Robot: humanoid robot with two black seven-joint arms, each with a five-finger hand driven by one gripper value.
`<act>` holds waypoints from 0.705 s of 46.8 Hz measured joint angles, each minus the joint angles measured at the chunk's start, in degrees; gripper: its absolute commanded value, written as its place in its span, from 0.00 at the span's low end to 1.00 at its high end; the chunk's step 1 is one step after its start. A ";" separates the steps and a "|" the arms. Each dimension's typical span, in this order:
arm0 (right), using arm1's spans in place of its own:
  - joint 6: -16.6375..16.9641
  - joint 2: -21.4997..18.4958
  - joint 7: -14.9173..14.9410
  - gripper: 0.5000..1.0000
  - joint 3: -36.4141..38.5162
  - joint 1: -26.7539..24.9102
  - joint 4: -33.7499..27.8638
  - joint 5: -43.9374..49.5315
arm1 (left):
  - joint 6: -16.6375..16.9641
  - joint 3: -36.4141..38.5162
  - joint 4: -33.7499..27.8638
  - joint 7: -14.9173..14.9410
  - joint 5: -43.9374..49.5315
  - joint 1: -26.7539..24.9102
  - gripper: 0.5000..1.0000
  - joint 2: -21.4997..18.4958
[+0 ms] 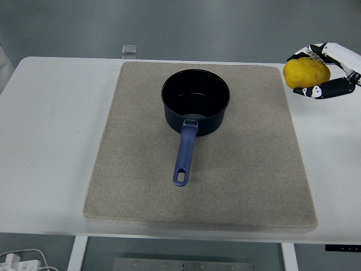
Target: Put the potato in the blue pot
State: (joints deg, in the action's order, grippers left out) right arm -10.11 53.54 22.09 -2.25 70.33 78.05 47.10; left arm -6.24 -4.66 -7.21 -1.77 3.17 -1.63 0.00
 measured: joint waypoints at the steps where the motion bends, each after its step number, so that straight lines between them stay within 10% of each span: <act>1: 0.01 -0.25 -0.02 0.00 0.00 0.08 0.01 0.00 | 0.00 0.00 0.00 0.00 0.00 0.00 1.00 0.00; 7: 0.02 -2.58 -0.53 0.00 -0.13 1.11 -0.05 -0.01 | 0.00 0.00 0.00 -0.01 0.00 0.03 1.00 0.00; 33: 0.75 -35.28 -4.00 0.00 -7.30 11.19 -18.22 -4.37 | 0.00 0.00 0.00 0.01 -0.05 0.05 1.00 0.00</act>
State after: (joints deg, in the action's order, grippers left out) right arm -9.36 18.26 18.10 -9.55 81.52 59.83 42.74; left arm -6.24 -4.66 -7.21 -1.76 3.12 -1.58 0.00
